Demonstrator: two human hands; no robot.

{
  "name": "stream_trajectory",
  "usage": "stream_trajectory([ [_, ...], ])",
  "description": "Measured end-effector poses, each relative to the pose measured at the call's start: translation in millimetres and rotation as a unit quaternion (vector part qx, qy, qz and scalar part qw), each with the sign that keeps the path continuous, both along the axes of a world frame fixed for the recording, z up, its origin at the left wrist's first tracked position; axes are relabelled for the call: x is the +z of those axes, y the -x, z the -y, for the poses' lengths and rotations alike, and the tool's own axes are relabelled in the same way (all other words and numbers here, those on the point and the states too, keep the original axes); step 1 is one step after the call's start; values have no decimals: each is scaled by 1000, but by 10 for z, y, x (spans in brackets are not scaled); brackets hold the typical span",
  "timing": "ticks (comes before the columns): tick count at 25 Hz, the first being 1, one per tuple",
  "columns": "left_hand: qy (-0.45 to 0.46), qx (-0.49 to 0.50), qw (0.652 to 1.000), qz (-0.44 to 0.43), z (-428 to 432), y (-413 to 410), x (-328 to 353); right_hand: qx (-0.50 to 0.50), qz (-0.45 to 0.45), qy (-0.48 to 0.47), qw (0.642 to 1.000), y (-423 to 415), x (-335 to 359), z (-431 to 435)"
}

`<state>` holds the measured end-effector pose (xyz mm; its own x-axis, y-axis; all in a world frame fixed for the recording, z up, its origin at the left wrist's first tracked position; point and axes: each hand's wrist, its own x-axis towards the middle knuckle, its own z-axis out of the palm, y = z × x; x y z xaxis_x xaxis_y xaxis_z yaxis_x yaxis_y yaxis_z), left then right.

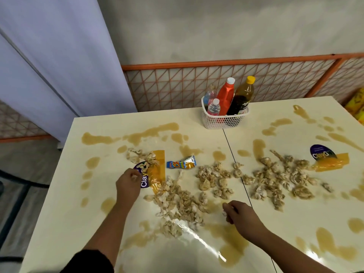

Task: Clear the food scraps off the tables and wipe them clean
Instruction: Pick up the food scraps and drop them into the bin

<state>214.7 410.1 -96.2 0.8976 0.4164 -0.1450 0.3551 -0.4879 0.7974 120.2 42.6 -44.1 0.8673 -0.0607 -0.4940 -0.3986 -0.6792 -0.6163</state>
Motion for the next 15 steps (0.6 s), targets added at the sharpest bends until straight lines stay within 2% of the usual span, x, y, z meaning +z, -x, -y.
stream_trajectory([
  [2,163,49,985,8,319,322,174,11,6,-23,1000,-15,45,-71],
  [4,319,81,944,-2,612,634,358,25,12,-36,999,-24,88,-115],
  [5,361,82,929,-11,742,790,426,31,11,-42,999,-17,106,-121],
  [11,386,23,921,-52,1349,1324,755,52,19,-88,995,64,171,-26],
  [15,365,-2,930,-34,1811,1437,968,-22,-45,-213,976,197,263,412],
])
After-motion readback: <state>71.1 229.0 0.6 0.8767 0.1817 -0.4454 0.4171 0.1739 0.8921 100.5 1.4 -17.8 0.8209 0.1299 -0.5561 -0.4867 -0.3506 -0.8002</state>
